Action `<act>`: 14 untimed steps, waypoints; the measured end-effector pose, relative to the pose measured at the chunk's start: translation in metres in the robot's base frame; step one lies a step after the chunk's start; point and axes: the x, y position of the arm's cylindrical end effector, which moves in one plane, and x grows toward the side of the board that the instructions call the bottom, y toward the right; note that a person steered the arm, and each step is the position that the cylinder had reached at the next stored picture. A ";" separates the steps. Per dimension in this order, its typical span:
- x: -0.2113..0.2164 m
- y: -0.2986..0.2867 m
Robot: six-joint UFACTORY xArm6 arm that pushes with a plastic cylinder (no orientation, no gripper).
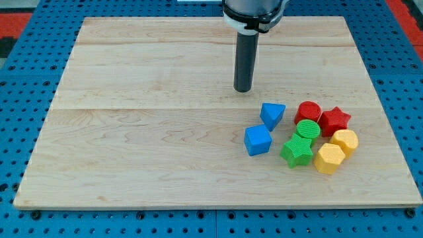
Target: Move the yellow heart to the yellow hexagon
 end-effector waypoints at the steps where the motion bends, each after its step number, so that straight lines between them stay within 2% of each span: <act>1: 0.000 -0.001; 3: -0.001 -0.006; 4: -0.039 -0.003; 5: -0.026 0.100; 6: 0.073 0.169; 7: 0.158 0.193; 8: 0.157 0.182; 9: 0.154 0.205; 10: 0.189 0.275; 11: 0.218 0.277; 14: 0.221 0.207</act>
